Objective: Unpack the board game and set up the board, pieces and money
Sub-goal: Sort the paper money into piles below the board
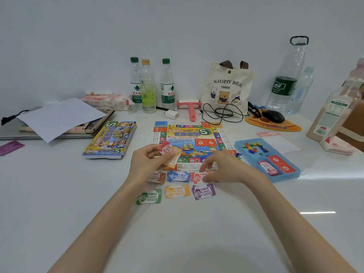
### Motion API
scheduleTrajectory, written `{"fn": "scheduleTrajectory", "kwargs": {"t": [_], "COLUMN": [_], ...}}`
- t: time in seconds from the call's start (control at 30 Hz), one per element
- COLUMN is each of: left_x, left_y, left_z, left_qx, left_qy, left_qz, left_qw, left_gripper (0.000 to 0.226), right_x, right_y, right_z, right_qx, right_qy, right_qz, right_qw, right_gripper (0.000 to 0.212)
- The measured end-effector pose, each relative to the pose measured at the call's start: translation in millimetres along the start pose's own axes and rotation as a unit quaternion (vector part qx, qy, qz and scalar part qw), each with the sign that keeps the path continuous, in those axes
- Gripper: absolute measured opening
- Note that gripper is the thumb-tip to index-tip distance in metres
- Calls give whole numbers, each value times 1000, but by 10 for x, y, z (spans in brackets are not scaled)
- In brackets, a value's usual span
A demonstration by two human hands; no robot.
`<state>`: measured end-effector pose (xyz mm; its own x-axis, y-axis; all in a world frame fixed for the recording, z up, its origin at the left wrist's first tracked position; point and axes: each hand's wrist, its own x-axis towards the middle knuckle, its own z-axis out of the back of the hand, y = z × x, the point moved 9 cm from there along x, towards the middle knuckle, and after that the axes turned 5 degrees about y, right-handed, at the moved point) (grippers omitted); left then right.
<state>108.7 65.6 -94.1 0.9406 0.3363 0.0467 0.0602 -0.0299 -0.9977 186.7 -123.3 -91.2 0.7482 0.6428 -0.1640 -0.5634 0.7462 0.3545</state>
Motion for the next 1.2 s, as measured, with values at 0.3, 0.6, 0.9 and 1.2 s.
{"fn": "scheduleTrajectory", "kwargs": {"t": [0.3, 0.6, 0.9, 1.2], "left_x": [9, 10, 8, -18], "left_y": [2, -20, -31, -62], "left_z": [43, 68, 79, 82], "left_qx": [-7, -23, -31, -44], "left_qy": [-4, -10, -15, -16], "left_qz": [-1, -2, -1, -7], "left_qw": [1000, 1000, 999, 999], "left_gripper": [32, 31, 33, 29], "right_x": [-82, -17, -29, 83], "right_y": [321, 479, 582, 699], "right_z": [62, -47, -31, -112], "right_qx": [21, -32, -62, -98], "right_qy": [-52, -35, -42, -31], "right_qz": [42, 35, 44, 44], "right_qw": [998, 998, 996, 994], "right_gripper": [36, 44, 46, 47]}}
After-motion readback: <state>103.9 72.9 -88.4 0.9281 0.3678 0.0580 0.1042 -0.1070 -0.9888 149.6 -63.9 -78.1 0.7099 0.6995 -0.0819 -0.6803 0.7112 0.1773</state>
